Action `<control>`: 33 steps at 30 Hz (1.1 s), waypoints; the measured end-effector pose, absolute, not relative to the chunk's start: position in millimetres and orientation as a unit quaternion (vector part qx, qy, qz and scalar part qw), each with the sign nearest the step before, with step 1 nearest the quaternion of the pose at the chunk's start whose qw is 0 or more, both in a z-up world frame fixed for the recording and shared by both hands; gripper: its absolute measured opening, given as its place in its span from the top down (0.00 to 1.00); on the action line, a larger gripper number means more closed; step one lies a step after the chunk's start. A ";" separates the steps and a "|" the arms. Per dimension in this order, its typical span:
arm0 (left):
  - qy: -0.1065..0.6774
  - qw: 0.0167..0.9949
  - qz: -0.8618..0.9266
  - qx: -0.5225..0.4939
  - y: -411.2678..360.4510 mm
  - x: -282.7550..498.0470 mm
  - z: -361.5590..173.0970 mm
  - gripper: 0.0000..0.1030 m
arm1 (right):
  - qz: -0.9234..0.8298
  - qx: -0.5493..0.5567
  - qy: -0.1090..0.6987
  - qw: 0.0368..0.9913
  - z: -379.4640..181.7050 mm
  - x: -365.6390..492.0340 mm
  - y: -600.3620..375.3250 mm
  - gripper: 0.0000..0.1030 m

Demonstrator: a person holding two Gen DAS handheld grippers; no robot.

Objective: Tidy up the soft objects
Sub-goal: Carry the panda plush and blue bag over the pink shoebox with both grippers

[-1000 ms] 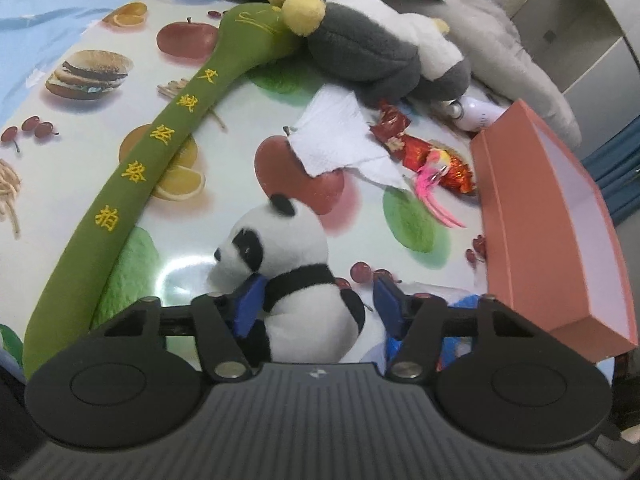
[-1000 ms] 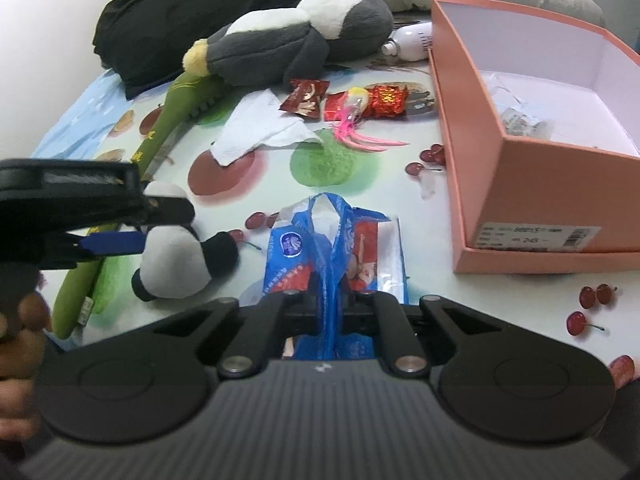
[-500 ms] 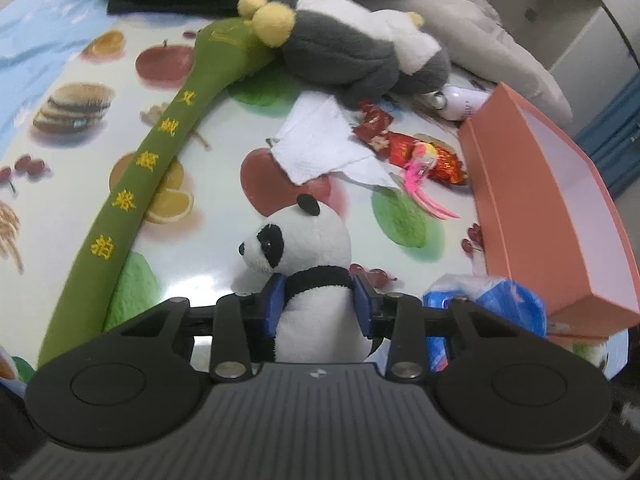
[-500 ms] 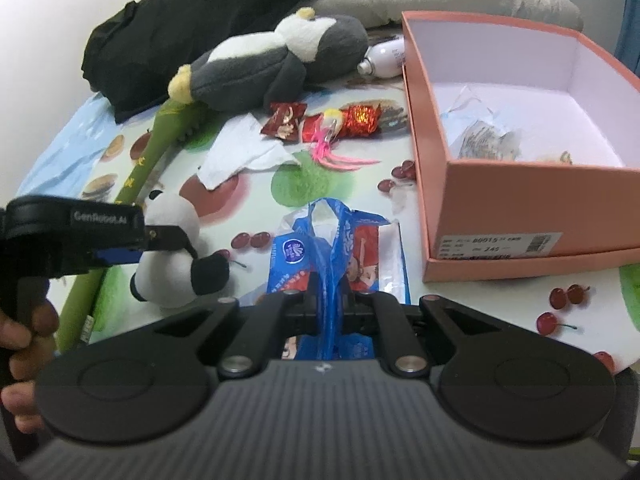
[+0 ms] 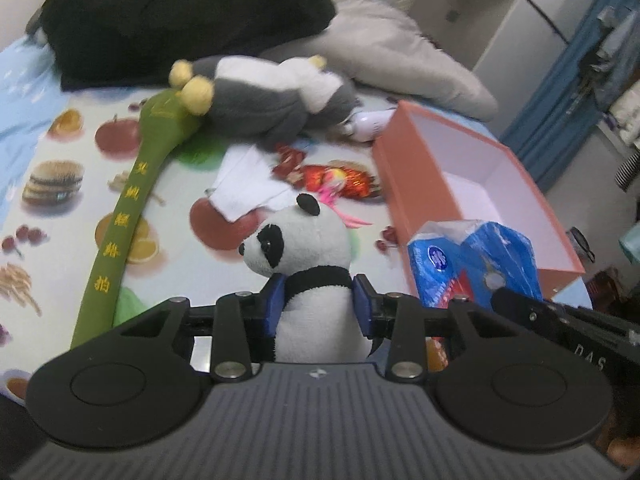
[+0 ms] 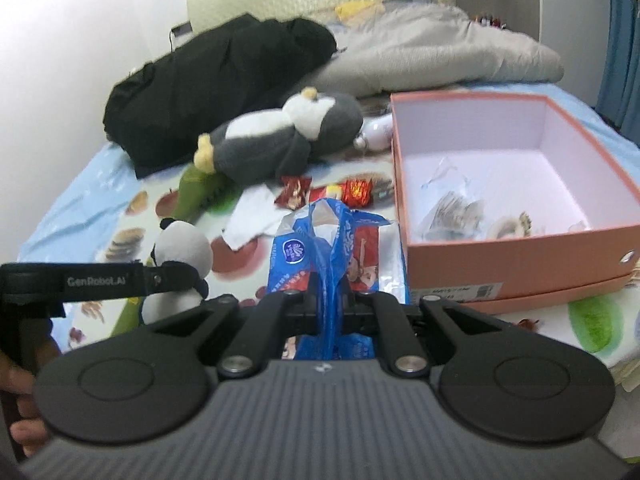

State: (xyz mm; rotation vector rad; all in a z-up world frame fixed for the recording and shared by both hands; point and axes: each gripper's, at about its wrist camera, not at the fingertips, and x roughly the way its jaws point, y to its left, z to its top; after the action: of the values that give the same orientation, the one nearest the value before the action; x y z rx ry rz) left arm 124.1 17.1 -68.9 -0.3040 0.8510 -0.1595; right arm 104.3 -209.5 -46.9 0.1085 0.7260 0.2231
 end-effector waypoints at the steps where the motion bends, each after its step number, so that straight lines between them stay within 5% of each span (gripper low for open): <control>1: 0.406 0.899 -0.081 -0.141 14.9 120.0 -63.7 0.59 | 0.108 0.055 0.350 0.929 -42.7 100.4 -211.1 0.91; 18: 0.376 0.905 -0.160 -0.119 -25.6 75.9 -14.7 0.59 | 0.067 0.073 0.314 0.944 4.5 40.8 -245.4 0.91; 33: 0.392 0.889 -0.217 -0.092 -110.0 157.5 -10.0 0.59 | 0.019 0.118 0.322 0.939 4.4 89.7 -316.1 0.90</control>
State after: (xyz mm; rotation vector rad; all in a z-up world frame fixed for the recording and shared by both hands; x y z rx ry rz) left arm 157.5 -110.0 -10.0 -0.1906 0.8143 -0.4511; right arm 89.7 -316.1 4.4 0.2399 0.6574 0.0394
